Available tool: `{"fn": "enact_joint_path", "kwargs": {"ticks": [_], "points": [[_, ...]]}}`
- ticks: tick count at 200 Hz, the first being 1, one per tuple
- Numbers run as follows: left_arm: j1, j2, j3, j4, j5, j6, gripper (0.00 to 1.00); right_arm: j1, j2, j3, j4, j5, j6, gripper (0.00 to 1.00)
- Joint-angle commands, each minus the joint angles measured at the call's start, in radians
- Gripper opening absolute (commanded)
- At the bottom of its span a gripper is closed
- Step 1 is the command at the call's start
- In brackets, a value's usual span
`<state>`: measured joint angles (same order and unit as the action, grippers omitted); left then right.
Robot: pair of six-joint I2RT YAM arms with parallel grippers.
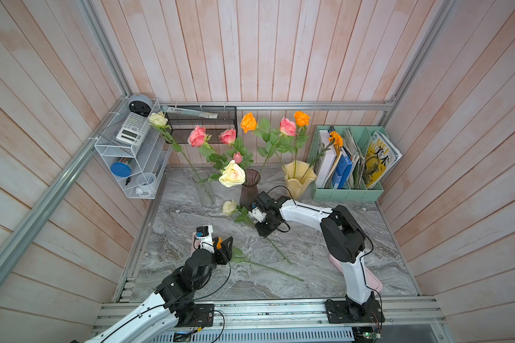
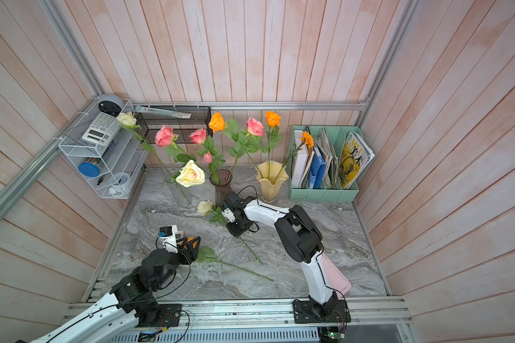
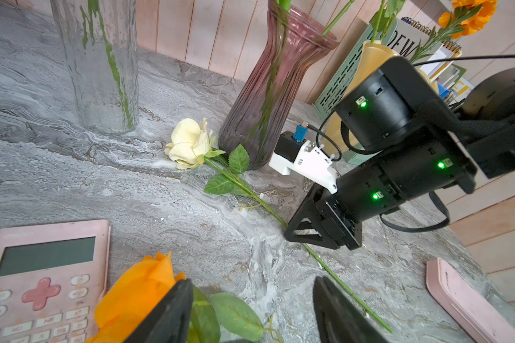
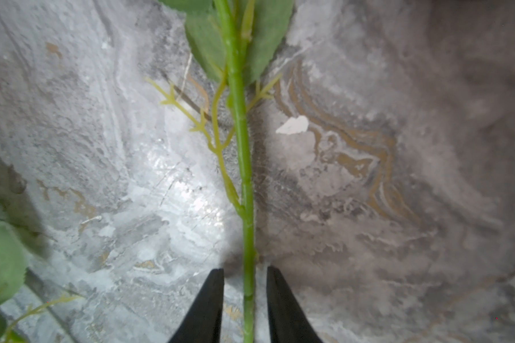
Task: Arrange the flowers in different vases according to their colors
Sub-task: Pick up the flower at the center of the board.
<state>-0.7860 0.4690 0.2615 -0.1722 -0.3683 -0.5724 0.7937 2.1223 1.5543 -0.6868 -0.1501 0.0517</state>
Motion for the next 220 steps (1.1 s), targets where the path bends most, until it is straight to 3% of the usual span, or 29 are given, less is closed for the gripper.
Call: {"fn": "enact_joint_path", "kwargs": {"ticks": [1,62,165,220], "points": [[-0.002,-0.008,-0.018,-0.004,-0.01,-0.005,0.69,0.002,0.052,0.015,-0.071,0.029,-0.022,0.23],[-0.002,-0.012,-0.022,-0.003,-0.011,-0.004,0.69,0.027,0.051,-0.007,-0.089,0.091,-0.029,0.0],[-0.002,-0.017,-0.02,-0.003,0.013,-0.009,0.69,0.091,-0.187,-0.129,-0.015,0.194,-0.074,0.0],[-0.002,-0.014,-0.022,0.066,0.117,-0.133,0.72,0.107,-0.32,-0.188,0.04,0.185,-0.052,0.0]]}}
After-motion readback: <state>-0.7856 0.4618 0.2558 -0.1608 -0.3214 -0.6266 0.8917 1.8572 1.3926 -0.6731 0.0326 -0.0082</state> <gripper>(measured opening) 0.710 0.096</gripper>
